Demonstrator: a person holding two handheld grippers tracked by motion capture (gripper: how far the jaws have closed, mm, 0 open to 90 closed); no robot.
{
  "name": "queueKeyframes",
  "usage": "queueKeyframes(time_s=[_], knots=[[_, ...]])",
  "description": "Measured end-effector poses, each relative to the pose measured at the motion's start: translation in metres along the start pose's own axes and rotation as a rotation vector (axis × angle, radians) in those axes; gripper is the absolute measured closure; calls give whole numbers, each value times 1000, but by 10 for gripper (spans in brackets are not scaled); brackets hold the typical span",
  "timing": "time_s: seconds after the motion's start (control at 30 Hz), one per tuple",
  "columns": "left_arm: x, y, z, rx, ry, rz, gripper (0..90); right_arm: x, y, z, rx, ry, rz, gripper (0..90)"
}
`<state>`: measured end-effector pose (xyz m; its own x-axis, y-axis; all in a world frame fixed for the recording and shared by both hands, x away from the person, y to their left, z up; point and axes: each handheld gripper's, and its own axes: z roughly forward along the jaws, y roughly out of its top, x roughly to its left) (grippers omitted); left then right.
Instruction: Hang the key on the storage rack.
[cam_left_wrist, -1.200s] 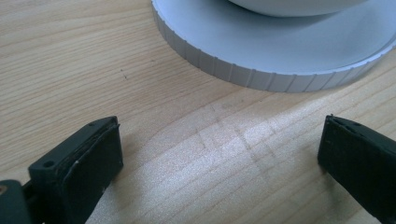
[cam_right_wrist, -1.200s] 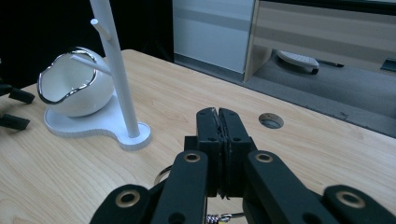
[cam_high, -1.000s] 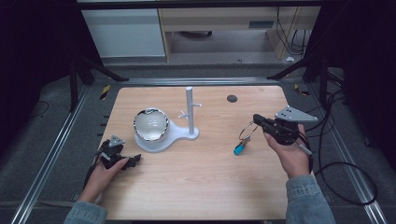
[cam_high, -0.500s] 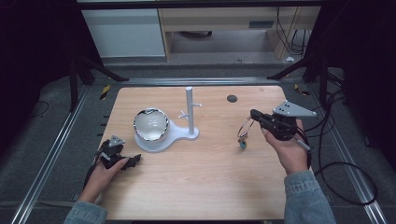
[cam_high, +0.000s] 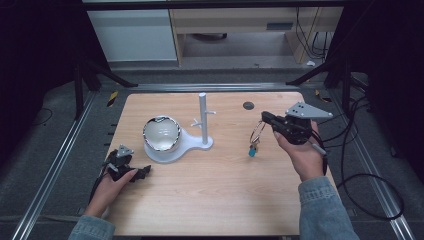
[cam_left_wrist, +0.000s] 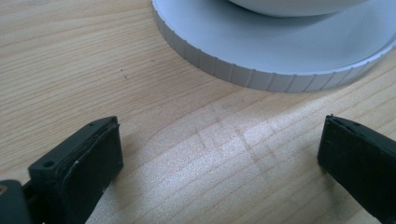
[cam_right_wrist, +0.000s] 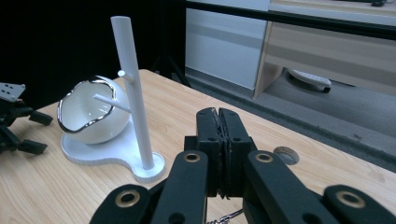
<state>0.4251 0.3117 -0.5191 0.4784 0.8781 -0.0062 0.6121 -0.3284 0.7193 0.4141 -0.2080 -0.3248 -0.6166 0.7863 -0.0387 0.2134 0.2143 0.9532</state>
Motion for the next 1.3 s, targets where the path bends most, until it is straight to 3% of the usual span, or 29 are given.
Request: queueKeyframes(time_s=[1.3], knots=[[0, 0, 0, -2, 0, -2, 0, 26, 19, 42, -19, 72, -11, 889]])
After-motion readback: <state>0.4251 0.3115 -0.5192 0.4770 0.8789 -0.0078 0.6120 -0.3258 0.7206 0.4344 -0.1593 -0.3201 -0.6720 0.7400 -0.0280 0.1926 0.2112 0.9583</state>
